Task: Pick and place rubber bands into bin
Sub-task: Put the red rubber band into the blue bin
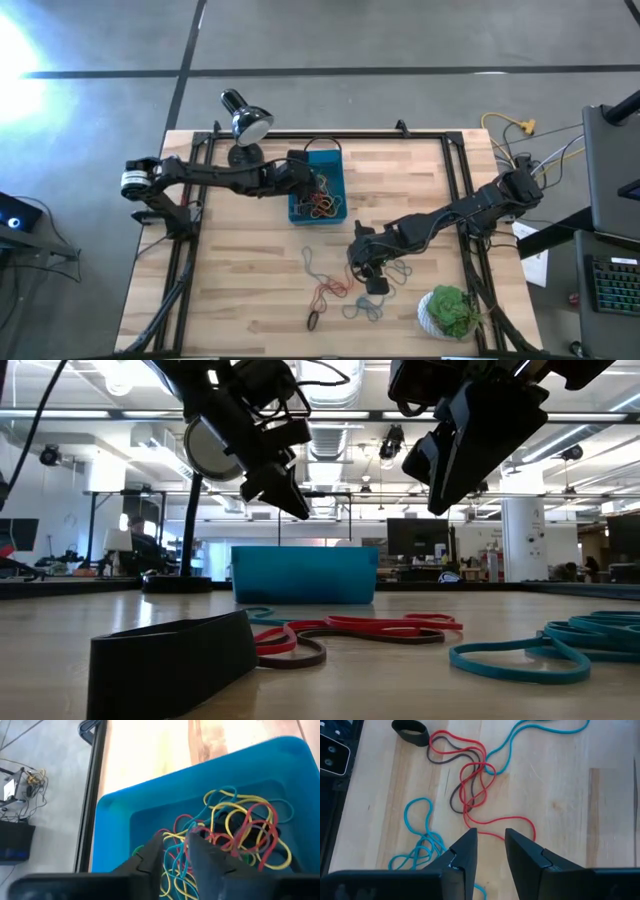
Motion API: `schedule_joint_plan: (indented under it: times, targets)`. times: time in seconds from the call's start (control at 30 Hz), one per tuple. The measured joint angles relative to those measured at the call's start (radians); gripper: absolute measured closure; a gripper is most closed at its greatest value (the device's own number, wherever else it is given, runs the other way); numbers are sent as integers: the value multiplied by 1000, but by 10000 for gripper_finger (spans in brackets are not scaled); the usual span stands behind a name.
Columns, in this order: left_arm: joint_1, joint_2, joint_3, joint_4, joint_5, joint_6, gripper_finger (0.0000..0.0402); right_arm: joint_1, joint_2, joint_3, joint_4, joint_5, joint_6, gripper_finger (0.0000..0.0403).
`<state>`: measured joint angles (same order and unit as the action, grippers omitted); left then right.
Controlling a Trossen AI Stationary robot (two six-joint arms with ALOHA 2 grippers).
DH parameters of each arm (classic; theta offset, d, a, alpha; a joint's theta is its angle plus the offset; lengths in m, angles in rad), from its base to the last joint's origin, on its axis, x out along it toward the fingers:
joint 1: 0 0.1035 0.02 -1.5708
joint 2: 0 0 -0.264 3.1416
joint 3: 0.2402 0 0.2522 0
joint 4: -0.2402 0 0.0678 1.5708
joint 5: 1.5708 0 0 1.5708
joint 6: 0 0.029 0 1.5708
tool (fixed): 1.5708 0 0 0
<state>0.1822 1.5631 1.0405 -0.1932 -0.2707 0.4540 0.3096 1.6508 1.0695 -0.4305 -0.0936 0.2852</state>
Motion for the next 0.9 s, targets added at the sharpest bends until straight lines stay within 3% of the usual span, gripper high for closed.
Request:
schedule_joint_plan:
  times: [0.23, 0.6, 0.9]
  targets:
    - [-18, -8, 12, 0, 0, -3, 275, 0, 0, 0, 1, 0, 3, 315]
    - [-143, -117, 16, -64, 28, -89, 272, 0, 0, 0, 8, 27, -42, 316]
    - [-327, -214, -12, -243, 130, -306, 272, -3, 0, 0, 41, 26, -59, 320]
